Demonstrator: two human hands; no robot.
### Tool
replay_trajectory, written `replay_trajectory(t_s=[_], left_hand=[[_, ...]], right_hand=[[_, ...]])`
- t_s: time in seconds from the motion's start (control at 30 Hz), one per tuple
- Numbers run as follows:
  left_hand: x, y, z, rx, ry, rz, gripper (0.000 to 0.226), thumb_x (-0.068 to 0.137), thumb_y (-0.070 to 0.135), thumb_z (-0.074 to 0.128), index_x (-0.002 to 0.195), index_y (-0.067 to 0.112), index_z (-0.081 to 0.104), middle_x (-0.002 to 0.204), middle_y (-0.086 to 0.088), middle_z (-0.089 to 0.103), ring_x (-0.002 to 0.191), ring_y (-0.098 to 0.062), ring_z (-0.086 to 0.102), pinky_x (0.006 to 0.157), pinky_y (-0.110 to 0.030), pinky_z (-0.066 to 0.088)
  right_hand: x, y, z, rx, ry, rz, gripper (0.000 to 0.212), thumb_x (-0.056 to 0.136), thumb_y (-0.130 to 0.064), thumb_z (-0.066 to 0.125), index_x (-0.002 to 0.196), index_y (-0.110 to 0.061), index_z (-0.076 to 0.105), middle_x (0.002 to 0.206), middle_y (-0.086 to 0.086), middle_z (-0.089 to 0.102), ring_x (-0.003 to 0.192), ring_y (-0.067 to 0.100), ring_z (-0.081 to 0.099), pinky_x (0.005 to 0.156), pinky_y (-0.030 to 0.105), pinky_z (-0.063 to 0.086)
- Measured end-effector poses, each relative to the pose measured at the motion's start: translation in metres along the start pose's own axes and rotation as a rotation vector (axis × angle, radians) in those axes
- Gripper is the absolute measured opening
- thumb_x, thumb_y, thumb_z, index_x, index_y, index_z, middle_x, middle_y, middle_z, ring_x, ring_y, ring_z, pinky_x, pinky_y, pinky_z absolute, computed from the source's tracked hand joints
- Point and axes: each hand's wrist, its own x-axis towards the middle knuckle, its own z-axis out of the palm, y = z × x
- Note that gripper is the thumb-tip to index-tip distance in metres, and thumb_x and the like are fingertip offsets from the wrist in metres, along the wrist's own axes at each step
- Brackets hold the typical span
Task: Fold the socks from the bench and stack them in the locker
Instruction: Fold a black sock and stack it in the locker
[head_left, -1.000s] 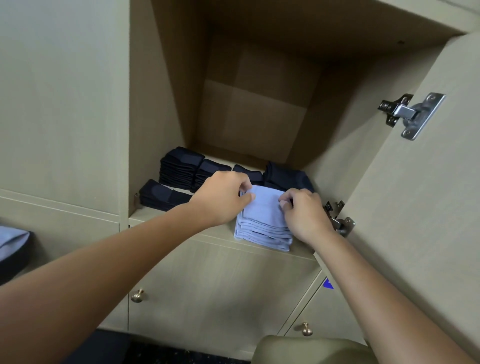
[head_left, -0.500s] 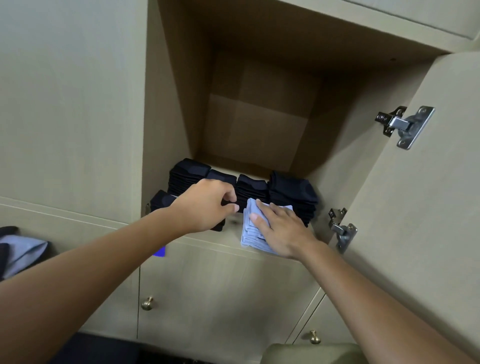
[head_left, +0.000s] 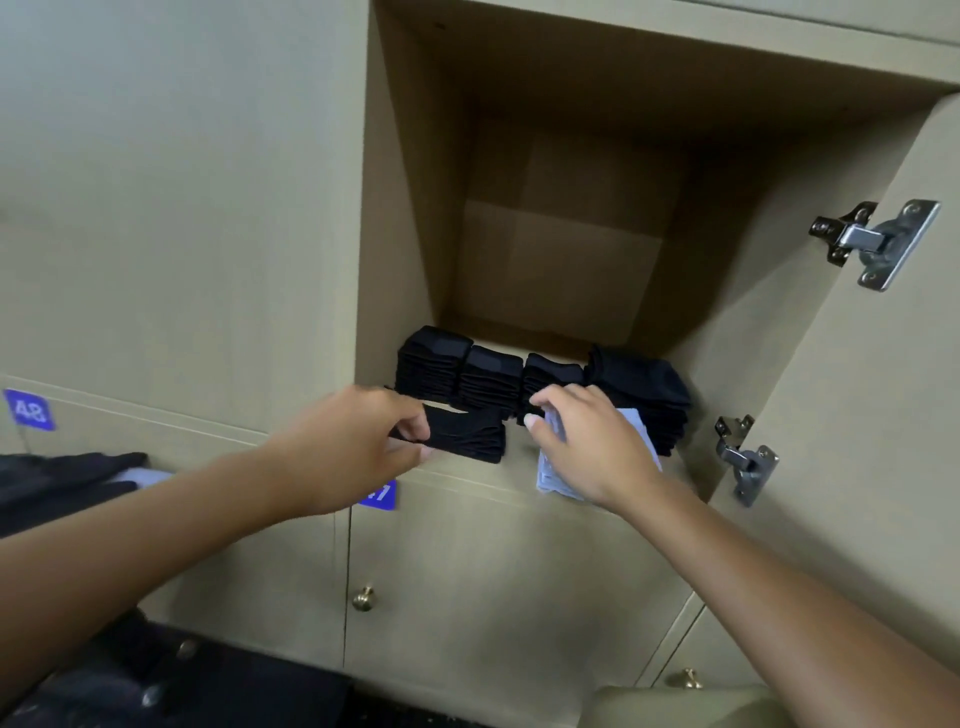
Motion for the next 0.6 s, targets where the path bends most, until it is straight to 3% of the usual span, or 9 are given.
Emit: replay_trajectory(t_s=[0.1,0.3,0.4,0.5,0.6], left_hand=[[-0.02,-0.016,-0.011,0.022,-0.002,-0.015,0.014,0.095,0.052,0.061,0.094,0.039,0.065,0.096,0.019,0.067,0.086,-0.003,0.064,0.081,-0.034,0.055],[-0.058,-0.038,-0.033,0.13,-0.065,-0.103,0.019,0.095,0.057,0.056,0.106,0.044,0.062,0.106,0.029,0.062,0.092,0.003,0.063,0.082,-0.024,0.053],[-0.076,-0.054,-0.047,0.14,-0.054,-0.166,0.019,0.092,0.059,0.056,0.103,0.045,0.062,0.104,0.028,0.063,0.09,0.006,0.062,0.082,-0.022,0.052],[-0.092,-0.071,-0.058,0.148,-0.026,-0.261,0.007,0.095,0.049,0.061,0.099,0.043,0.062,0.091,0.03,0.061,0.087,0.007,0.062,0.076,-0.012,0.046],[-0.108,-0.103,-0.063,0.216,-0.004,-0.349,0.005,0.094,0.042,0.064,0.095,0.038,0.065,0.091,0.023,0.063,0.086,0.004,0.062,0.076,-0.022,0.049]], right_hand=[[-0.002,-0.021,0.002,0.073,0.04,-0.057,0.027,0.103,-0.037,0.048,0.125,-0.025,0.059,0.119,-0.01,0.06,0.118,0.013,0.046,0.093,0.031,0.043],[-0.008,-0.06,0.008,0.223,0.022,-0.152,0.019,0.101,-0.037,0.052,0.118,-0.031,0.058,0.111,-0.017,0.057,0.107,0.007,0.051,0.09,0.035,0.049],[-0.009,-0.083,0.013,0.271,-0.018,-0.206,0.02,0.1,-0.037,0.054,0.119,-0.032,0.058,0.11,-0.017,0.057,0.103,0.006,0.052,0.089,0.036,0.05],[-0.01,-0.103,0.019,0.293,-0.068,-0.269,0.023,0.1,-0.039,0.055,0.122,-0.033,0.057,0.111,-0.017,0.056,0.1,0.006,0.053,0.088,0.036,0.05],[-0.008,-0.122,0.028,0.296,-0.144,-0.324,0.026,0.1,-0.043,0.053,0.125,-0.035,0.055,0.114,-0.018,0.056,0.102,0.007,0.055,0.09,0.036,0.051]])
